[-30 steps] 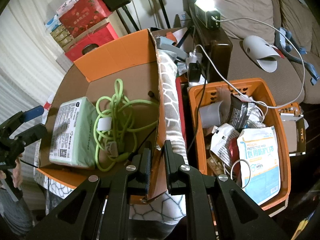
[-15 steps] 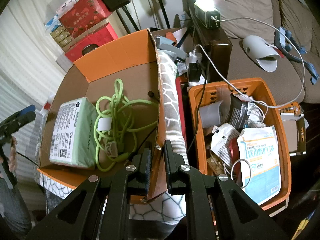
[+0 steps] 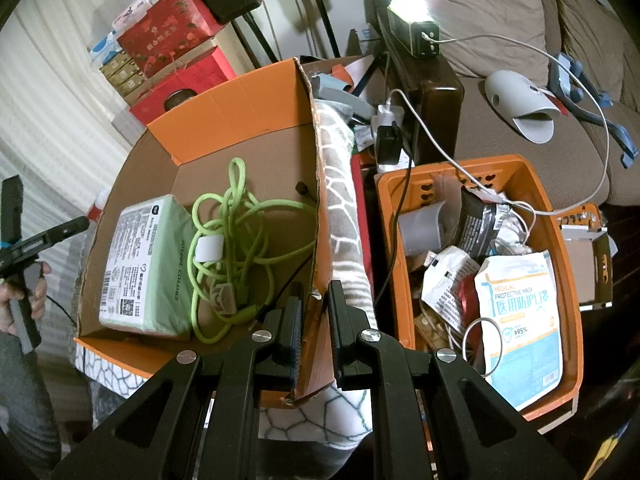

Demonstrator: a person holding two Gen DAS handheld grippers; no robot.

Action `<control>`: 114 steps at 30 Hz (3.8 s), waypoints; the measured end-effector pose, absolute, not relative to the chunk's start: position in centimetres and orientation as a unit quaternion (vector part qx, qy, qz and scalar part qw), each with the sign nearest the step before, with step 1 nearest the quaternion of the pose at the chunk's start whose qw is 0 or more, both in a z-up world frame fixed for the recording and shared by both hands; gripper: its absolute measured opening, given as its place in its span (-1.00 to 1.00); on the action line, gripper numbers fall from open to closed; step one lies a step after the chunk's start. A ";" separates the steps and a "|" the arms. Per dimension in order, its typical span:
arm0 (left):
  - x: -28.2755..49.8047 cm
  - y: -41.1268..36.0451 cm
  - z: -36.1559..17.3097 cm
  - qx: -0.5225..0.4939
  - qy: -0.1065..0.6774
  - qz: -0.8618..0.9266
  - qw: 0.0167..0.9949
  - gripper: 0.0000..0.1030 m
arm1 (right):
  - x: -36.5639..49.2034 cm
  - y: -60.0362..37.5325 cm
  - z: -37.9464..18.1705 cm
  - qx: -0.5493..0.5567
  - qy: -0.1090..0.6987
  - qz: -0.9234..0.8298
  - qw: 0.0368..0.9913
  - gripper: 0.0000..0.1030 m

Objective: Organize objects
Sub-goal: 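Move the left gripper back to the cushion toward the green power bank, then close the left gripper on the green power bank, then lift the green power bank and carry it over the box with the left gripper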

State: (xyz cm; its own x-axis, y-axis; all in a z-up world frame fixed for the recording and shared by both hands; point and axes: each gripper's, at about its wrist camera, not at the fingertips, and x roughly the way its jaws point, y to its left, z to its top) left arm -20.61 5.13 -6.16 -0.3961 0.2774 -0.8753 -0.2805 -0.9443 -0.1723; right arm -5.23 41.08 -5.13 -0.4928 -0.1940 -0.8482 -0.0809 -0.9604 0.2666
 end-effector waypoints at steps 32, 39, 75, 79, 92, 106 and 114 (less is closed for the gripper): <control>-28.4 8.0 -13.5 -0.593 -0.105 0.789 0.118 0.09 | -5.0 41.1 -5.2 0.505 -0.132 -0.853 0.028 -0.78; -28.3 8.5 -13.1 -0.592 -0.093 0.790 0.128 -0.30 | -5.0 41.1 -5.2 0.505 -0.132 -0.852 0.028 -0.78; -25.0 6.1 -5.8 -0.524 -0.153 0.819 0.176 -0.61 | -4.9 41.0 -5.3 0.505 -0.136 -0.852 0.028 -0.77; -24.0 5.7 -3.2 -0.498 -0.168 0.829 0.193 -0.61 | -4.9 41.0 -5.3 0.504 -0.137 -0.852 0.028 -0.77; -20.5 10.3 3.2 -0.457 -0.166 0.827 0.282 -0.61 | -4.9 41.0 -5.3 0.505 -0.136 -0.852 0.028 -0.77; -17.9 20.6 -0.1 -0.498 -0.134 0.787 0.339 -0.61 | -5.0 40.8 -5.2 0.504 -0.140 -0.852 0.030 -0.77; -17.2 23.6 -2.3 -0.519 -0.127 0.774 0.340 -0.61 | -5.0 40.8 -5.2 0.504 -0.140 -0.852 0.030 -0.76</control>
State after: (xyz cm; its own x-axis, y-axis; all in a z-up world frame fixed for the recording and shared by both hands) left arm -17.22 23.57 -2.34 -0.2307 0.6588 -0.7161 -0.3947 -0.7360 -0.5500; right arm -5.01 40.81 -5.20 -0.4905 -0.1919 -0.8500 -0.0912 -0.9588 0.2691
